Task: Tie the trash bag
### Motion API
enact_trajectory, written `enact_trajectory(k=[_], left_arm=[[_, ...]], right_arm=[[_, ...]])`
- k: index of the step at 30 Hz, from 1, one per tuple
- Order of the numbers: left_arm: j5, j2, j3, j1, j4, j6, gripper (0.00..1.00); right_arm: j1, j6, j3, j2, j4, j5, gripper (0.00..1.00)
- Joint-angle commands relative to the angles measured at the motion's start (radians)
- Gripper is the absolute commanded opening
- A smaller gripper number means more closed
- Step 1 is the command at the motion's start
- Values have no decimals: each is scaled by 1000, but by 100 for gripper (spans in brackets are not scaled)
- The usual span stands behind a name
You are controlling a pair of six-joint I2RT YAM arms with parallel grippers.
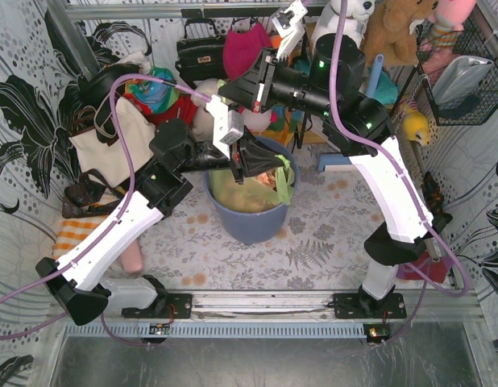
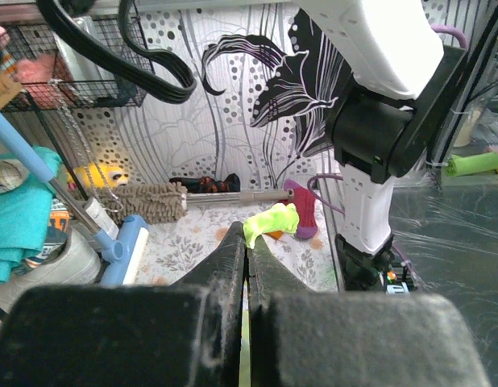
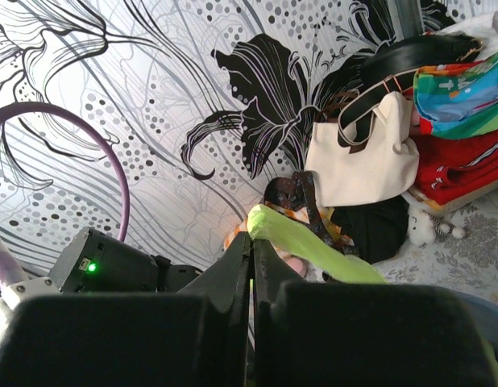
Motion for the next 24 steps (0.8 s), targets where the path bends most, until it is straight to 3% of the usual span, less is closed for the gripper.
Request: enact_trajectory(k=[1, 9, 24], left_arm=[[-63, -8, 62, -3, 33, 30, 7], [-109, -24, 50, -4, 76, 32, 7], [-241, -150, -108, -3, 170, 21, 7]], right_arm=[[3, 6, 59, -4, 70, 21, 0], [4, 3, 3, -42, 77, 41, 0], [4, -90, -275, -286, -63, 314, 0]])
